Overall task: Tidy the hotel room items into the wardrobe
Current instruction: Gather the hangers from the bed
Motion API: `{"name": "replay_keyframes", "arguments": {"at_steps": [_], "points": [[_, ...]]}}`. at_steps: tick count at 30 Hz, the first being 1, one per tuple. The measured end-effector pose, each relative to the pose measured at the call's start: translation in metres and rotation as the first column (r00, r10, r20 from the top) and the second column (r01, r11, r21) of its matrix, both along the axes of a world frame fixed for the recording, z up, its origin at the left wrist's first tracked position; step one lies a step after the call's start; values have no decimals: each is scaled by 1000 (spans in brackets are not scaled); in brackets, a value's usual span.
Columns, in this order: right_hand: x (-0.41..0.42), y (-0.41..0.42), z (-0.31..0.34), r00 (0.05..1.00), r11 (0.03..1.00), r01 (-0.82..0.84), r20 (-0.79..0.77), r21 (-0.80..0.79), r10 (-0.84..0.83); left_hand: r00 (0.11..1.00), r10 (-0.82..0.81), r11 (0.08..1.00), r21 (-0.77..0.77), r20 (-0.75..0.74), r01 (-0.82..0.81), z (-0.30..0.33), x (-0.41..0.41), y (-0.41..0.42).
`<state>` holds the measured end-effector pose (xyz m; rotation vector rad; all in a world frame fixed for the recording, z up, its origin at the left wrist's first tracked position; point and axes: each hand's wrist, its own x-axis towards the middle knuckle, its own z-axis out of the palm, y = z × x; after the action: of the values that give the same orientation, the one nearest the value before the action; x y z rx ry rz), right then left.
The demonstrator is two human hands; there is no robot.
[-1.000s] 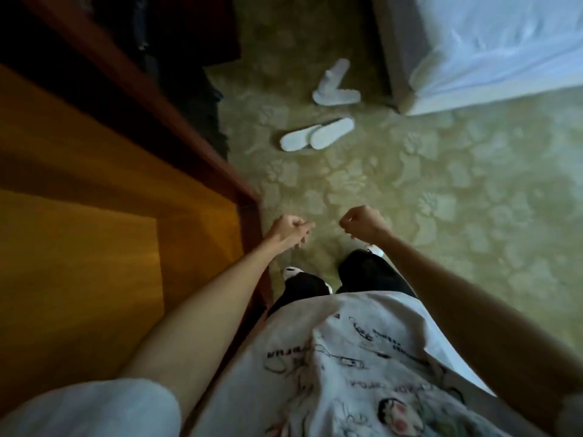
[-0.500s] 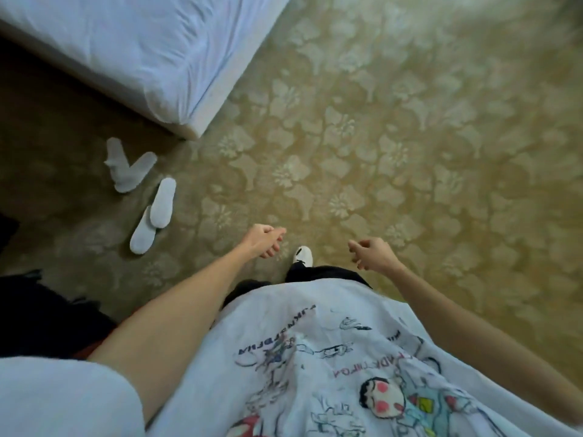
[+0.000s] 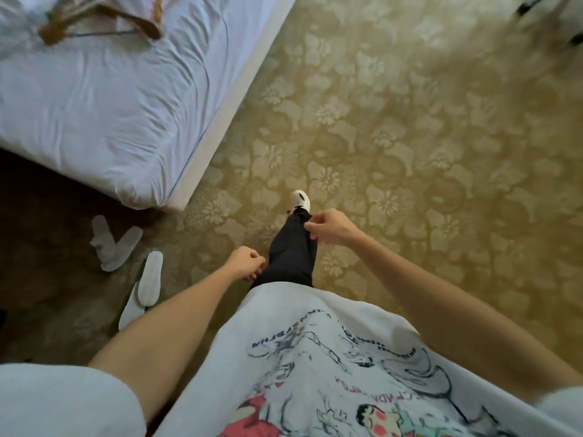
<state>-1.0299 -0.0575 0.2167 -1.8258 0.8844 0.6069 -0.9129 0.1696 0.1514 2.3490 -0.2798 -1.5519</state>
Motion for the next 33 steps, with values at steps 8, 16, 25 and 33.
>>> {"name": "replay_keyframes", "arguments": {"at_steps": [8, 16, 25, 33], "points": [[149, -180, 5, 983, 979, -177, -69, -105, 170, 977, 206, 976, 79, -57, -202, 6, 149, -140], [209, -365, 1, 981, 981, -66, -194, -180, 31, 992, 77, 987, -133, -96, -89, 39, 281, -373], [309, -575, -25, 965, 976, 78, -232, -202, -125, 996, -86, 976, -201, -19, 81, 38, 424, -619], [504, -714, -7, 986, 981, -73, -163, -181, 43, 985, 134, 979, -171, 104, -115, 55, 582, -717]]}}
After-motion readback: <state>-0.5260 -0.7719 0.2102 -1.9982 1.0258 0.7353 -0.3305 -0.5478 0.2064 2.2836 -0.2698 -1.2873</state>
